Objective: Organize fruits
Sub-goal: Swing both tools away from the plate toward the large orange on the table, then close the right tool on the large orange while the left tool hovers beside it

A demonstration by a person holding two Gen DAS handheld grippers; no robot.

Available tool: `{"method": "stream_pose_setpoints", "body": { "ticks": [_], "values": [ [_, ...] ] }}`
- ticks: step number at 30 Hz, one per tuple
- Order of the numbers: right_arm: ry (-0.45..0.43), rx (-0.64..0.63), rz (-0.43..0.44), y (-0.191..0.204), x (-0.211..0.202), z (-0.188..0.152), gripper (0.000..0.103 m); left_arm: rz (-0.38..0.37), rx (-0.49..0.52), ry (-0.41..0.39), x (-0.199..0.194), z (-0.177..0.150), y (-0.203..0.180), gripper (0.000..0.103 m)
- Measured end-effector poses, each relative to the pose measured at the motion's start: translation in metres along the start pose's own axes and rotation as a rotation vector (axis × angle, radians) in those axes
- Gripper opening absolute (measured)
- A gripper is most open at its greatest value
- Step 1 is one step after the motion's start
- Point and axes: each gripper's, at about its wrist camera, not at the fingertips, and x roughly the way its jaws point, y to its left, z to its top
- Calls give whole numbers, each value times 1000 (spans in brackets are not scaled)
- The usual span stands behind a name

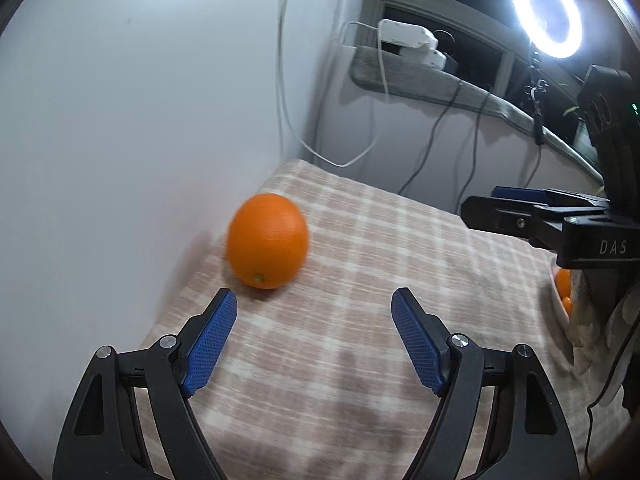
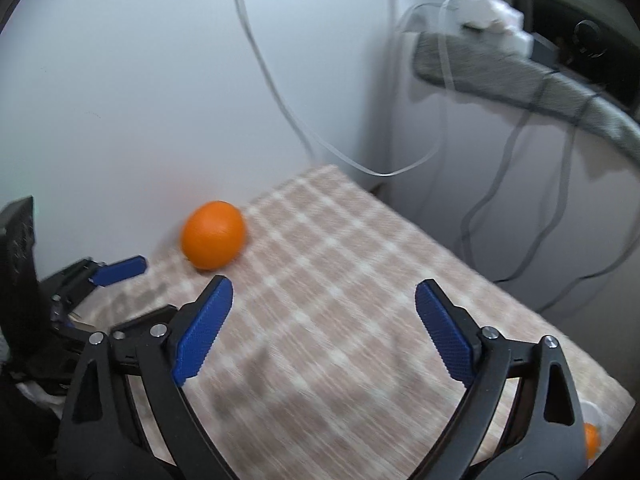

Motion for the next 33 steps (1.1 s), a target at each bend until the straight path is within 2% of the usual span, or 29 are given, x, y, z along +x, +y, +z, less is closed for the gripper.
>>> {"method": "stream_pose_setpoints", "body": {
  "ticks": [9,14,19,26,33],
  "values": [
    [43,13,157,24,53,20,95,14,-10,6,18,6,13,76],
    [74,22,221,34,78,28,95,11,-2,17,28,9,14,65],
    [115,53,290,37,102,33,89,10,-12,16,34,12,18,62],
    [165,128,378,32,129,35,74,15,-11,13,38,15,21,57],
    [200,175,442,29,148,37,74,25,-19,16,42,18,28,57]
  ]
}}
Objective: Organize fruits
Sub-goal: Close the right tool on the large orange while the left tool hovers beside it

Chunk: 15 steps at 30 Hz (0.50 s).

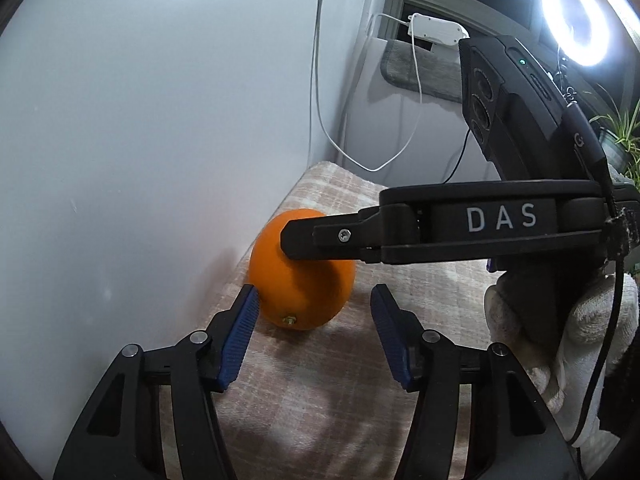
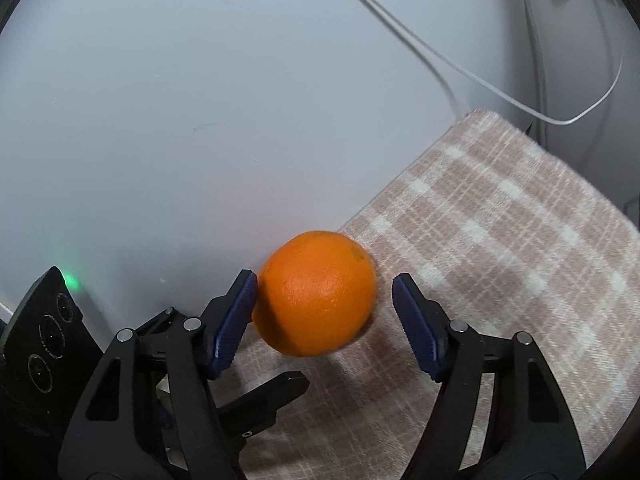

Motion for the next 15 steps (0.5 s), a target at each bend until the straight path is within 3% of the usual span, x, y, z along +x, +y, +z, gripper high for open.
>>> {"method": "stream_pose_setpoints", "body": {
  "ticks": [9,13,15],
  "values": [
    [15,43,33,-8,11,1,68,15,0,13,0,1,5,57],
    [6,49,19,-2,6,-6,68,41,-4,3,2,4,4,47],
    [-1,56,17,1,6,-10,68,34,-4,0,1,3,5,47]
  ]
}}
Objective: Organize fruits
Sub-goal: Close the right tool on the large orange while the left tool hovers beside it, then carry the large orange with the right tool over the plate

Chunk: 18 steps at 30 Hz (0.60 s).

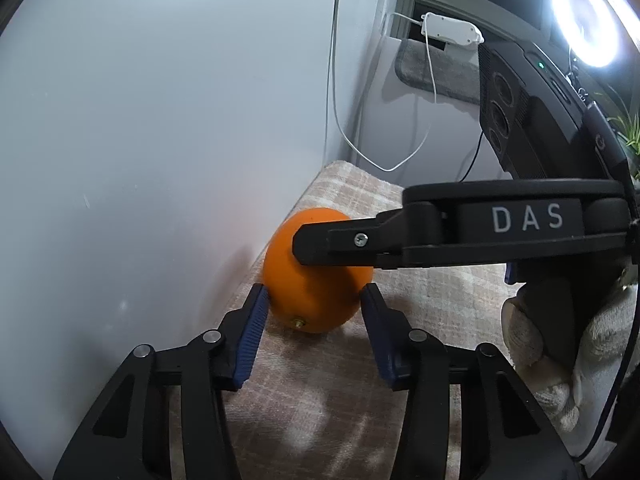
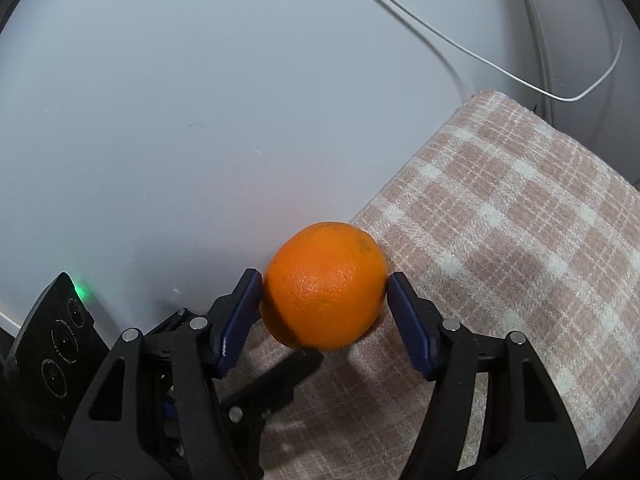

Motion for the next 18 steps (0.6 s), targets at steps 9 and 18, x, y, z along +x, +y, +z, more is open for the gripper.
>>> {"method": "stream_pose_setpoints", "body": {
  "ticks": [9,18],
  "values": [
    [-30,8,-23,6,-17,-19,67,-14,36,-9,-10,-6,-11,47],
    [-89,15,-64,12,-65,-44,67,-66,82,-36,-31,-15,-41,46]
  ]
}}
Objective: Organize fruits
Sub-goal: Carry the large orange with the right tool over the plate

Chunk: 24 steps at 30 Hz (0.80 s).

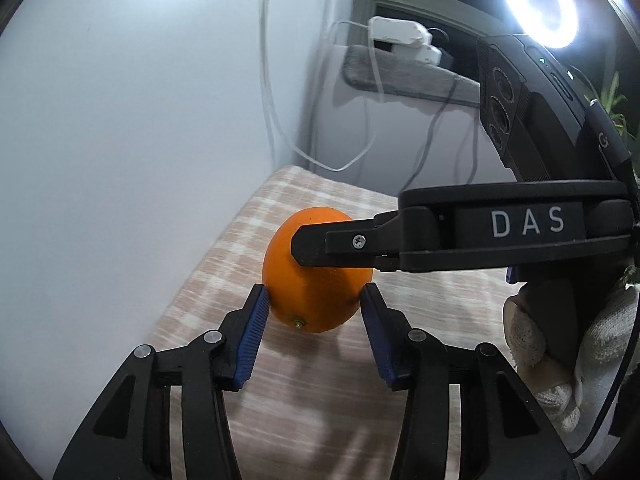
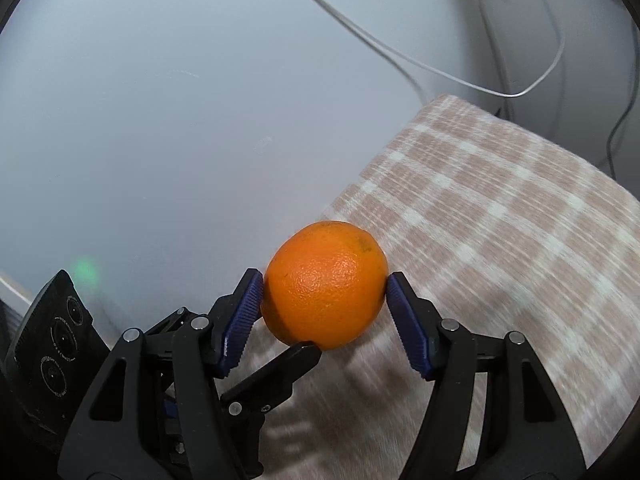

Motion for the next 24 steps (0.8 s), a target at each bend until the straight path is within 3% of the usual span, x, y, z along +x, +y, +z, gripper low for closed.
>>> {"method": "stream_pose_setpoints", "body": {
  "ticks": [24],
  "values": [
    [-263,155,-137,-41,-177,-108,66,-226,214,-80,-59,-22,-155,46]
  ]
}}
